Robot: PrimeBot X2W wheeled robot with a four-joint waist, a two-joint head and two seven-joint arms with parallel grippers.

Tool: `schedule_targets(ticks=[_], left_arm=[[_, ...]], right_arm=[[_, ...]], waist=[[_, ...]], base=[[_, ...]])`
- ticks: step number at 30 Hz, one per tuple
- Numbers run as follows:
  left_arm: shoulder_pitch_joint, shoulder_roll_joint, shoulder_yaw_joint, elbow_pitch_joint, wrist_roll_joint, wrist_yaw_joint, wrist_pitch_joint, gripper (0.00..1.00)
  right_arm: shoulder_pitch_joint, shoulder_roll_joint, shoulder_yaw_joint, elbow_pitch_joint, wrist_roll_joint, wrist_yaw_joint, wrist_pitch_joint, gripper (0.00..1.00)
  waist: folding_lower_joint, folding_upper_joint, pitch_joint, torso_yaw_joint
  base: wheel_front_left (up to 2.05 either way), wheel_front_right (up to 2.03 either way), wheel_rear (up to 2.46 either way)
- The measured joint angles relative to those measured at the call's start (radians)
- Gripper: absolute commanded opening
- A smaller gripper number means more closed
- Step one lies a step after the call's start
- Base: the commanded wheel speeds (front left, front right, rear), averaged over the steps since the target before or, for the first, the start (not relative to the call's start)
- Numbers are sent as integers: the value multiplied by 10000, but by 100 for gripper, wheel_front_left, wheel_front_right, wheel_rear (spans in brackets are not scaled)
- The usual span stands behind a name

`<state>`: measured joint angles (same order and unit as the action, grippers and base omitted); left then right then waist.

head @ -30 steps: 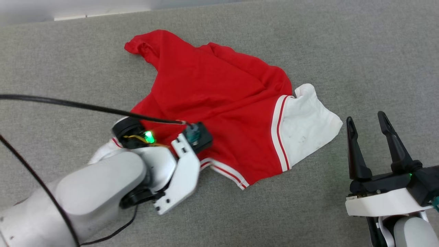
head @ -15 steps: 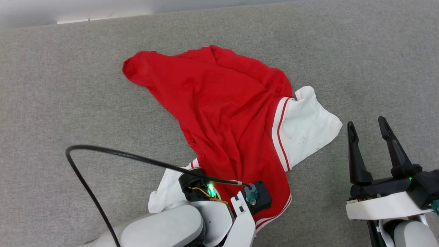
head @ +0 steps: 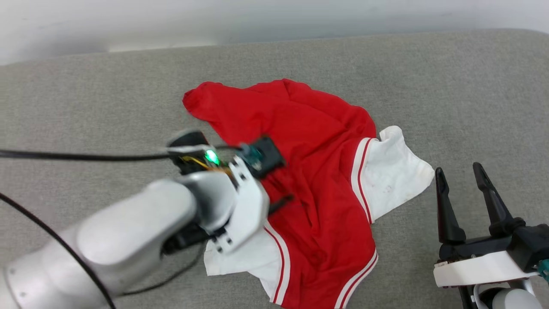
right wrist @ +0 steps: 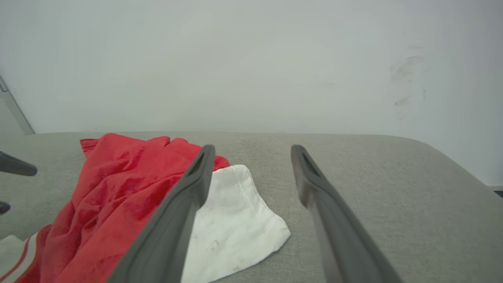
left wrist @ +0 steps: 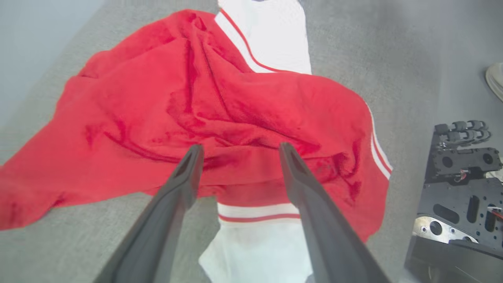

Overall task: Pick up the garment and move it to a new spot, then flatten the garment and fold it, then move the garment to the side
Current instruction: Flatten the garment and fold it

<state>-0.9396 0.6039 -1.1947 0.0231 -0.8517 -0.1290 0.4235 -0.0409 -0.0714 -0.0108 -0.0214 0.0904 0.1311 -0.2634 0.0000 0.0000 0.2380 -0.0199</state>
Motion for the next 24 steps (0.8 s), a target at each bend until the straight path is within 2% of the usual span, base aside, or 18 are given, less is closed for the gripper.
schedule_targets(ticks=[3,4,5,11,15,21,24], left_arm=[[-470,577,263,38,-163,0,347,100],[-702,1083,274,221,-489,0,997,100],[-820,1254,201,268,-499,0,1241,100],[-929,1624,-295,274,-1239,0,2351,100],[-926,1498,-579,316,-1469,0,2780,100],[-888,1053,-815,650,-1187,0,3281,100],[-657,968,-840,711,-970,0,3935,100]], right_arm=[[12,33,29,-17,0,0,0,100],[5,44,58,-35,0,0,0,100],[-12,46,69,-42,0,0,0,100],[-173,17,35,-100,0,0,0,100],[-255,15,69,-130,-10,0,0,100],[-614,10,255,-132,-31,0,0,100],[-745,2,322,-107,-50,0,0,100]], waist=[[0,0,-82,115],[1,0,-27,132],[0,0,15,125],[1,0,318,56],[1,0,569,-4],[1,0,982,-170],[1,0,1164,-303]], base=[[0,0,0],[0,0,0],[0,0,0],[0,0,0],[0,0,0],[0,0,0],[0,0,0]])
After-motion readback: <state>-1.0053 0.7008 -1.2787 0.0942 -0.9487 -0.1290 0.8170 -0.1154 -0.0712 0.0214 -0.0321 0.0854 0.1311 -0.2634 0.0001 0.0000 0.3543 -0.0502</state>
